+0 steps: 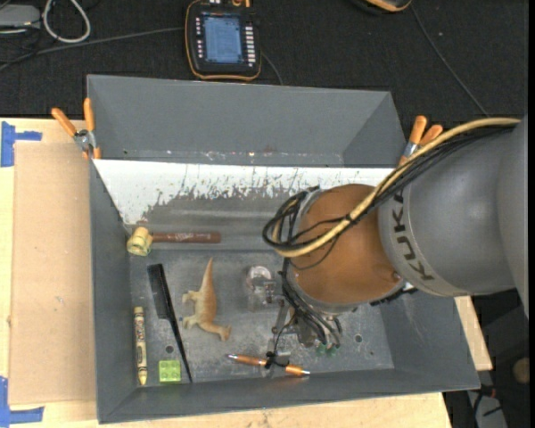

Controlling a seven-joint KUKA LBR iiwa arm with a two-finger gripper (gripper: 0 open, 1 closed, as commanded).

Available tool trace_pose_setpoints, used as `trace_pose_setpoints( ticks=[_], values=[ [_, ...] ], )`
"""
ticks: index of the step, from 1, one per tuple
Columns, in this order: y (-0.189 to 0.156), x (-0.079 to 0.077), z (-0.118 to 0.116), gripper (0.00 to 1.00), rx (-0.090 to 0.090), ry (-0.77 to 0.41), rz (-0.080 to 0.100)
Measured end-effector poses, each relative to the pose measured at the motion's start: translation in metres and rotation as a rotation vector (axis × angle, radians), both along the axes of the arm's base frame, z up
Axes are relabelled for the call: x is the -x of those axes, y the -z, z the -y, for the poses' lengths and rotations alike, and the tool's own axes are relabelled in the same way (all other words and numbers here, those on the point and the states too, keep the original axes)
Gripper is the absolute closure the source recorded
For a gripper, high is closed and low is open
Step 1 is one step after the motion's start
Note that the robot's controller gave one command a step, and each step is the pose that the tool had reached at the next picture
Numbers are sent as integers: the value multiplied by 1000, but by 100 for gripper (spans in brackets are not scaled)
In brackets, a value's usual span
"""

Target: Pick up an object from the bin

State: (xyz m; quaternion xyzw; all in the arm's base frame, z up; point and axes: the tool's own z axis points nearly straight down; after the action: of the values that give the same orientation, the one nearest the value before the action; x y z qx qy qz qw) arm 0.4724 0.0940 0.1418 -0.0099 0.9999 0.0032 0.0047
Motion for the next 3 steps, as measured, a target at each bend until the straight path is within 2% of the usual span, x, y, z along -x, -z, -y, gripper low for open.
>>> trace_pose_setpoints(
  ticks=[1, 2, 3],
  values=[
    [44, -1, -26, 0, 3, -329, 1],
    [51, -2, -19, 0, 0, -255, 6],
    [-4, -19, -22, 0, 1, -151, 0]
  ],
)
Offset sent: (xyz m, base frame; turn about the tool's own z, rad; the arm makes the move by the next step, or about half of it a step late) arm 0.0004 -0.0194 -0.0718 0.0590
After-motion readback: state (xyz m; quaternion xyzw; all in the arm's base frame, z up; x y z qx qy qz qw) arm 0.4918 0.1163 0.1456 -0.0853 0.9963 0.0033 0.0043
